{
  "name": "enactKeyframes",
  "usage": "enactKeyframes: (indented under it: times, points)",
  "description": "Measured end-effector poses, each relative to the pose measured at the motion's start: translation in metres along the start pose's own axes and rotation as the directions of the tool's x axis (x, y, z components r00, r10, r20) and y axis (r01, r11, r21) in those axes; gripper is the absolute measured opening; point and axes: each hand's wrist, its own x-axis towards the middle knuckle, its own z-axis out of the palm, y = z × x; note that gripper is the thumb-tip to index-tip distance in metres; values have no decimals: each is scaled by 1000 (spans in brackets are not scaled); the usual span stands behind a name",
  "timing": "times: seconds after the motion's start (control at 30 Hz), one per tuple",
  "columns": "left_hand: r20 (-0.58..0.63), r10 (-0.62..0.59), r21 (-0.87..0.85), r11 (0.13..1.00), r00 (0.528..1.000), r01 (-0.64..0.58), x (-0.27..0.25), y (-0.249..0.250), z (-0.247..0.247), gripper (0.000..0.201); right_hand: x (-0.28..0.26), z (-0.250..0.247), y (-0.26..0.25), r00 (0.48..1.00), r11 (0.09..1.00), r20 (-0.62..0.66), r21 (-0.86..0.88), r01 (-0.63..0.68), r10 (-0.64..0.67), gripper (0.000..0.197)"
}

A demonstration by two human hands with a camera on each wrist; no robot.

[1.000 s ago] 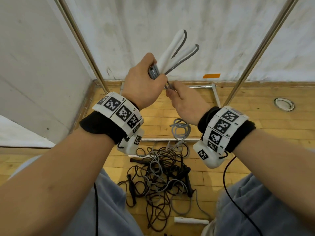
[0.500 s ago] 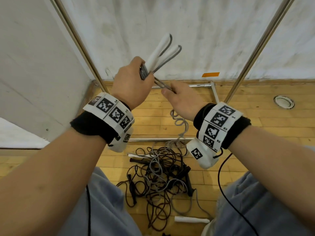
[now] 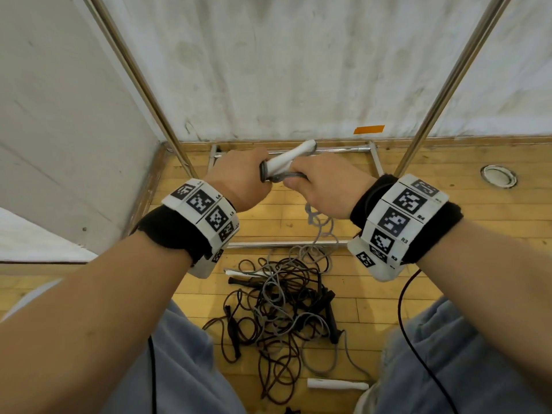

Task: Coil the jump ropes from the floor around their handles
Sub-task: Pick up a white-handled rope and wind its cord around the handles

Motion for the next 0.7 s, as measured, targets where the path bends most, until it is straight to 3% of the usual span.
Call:
enactKeyframes:
  times: [0.1, 0.23, 0.4, 0.57, 0.7]
  points:
    - [-2, 78, -12, 997, 997, -78, -2, 10, 8, 43, -4, 2, -1, 998, 998, -49, 52, 28, -25, 26]
    - [39, 21, 71, 997, 999, -24, 2, 9, 17, 26, -5, -3, 1, 999, 1000, -32, 23, 7, -6, 43]
    - [76, -38, 153, 988, 996, 26, 1, 6, 17, 10, -2, -15, 21, 996, 996, 47, -31, -80, 82, 34]
    - [90, -10, 199, 980, 996, -8, -4, 17, 17, 12, 4, -21, 29, 984, 987, -141, -97, -125, 111, 39]
    - [73, 104, 112, 987, 992, -112, -6, 20, 12, 18, 7, -21, 31, 943, 981, -305, -95, -168, 132, 38]
